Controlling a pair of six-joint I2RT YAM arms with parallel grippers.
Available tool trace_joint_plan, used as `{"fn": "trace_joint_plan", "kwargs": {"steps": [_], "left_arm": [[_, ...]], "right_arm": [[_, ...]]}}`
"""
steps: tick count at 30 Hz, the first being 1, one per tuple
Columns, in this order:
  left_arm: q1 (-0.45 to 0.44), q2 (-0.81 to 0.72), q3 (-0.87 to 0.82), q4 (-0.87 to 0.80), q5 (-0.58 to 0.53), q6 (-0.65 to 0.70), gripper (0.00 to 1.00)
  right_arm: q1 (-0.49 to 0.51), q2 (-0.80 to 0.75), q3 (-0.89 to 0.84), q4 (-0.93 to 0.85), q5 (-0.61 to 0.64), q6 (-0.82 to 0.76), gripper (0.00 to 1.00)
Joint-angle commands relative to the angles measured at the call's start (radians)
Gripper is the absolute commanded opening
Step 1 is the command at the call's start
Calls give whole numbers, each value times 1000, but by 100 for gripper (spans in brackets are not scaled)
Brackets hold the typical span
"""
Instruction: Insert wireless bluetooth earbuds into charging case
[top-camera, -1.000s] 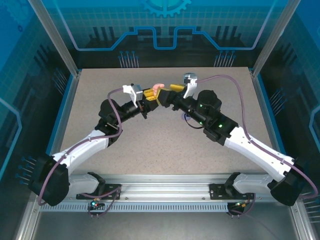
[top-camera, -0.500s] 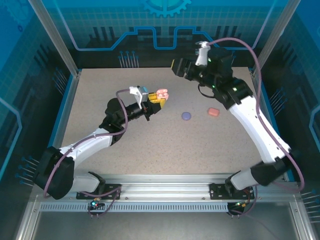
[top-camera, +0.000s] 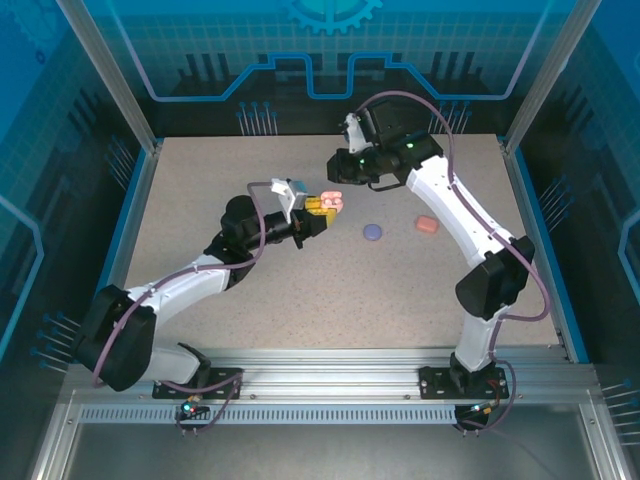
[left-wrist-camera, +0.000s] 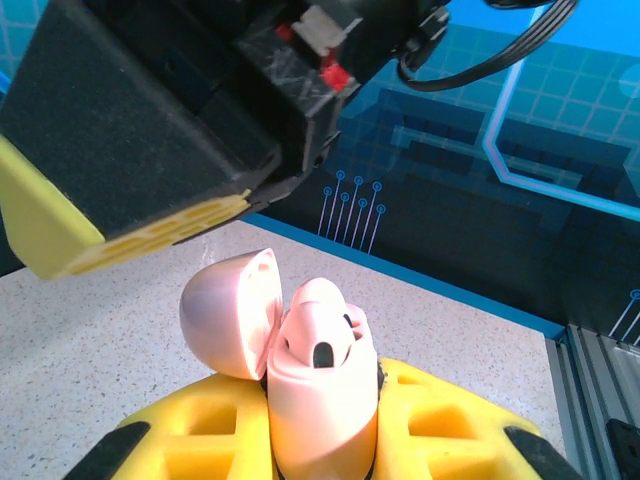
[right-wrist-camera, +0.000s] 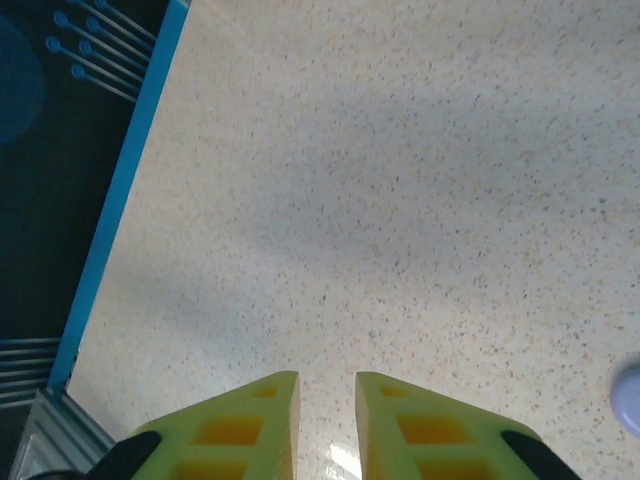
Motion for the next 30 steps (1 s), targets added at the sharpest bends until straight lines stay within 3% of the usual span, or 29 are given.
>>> {"fn": "trace_joint_plan", "kwargs": {"steps": [1, 13, 19, 24, 30], "left_arm": [[-6, 13, 32, 18, -3, 25, 0], [-5, 48, 61, 30, -42, 16, 0], [-4, 98, 38, 18, -65, -93, 0], [-6, 177, 5, 14, -112, -242, 0], [-19, 284, -28, 39, -158, -370, 0]], "right_arm": [[40, -65, -37, -46, -28, -40, 19], [69, -335, -329, -1, 33, 14, 15], [-55, -454, -470, 99, 198, 138, 46], [-138, -498, -636, 188, 197, 180, 53], [-166, -510, -751, 228, 252, 176, 58]]}}
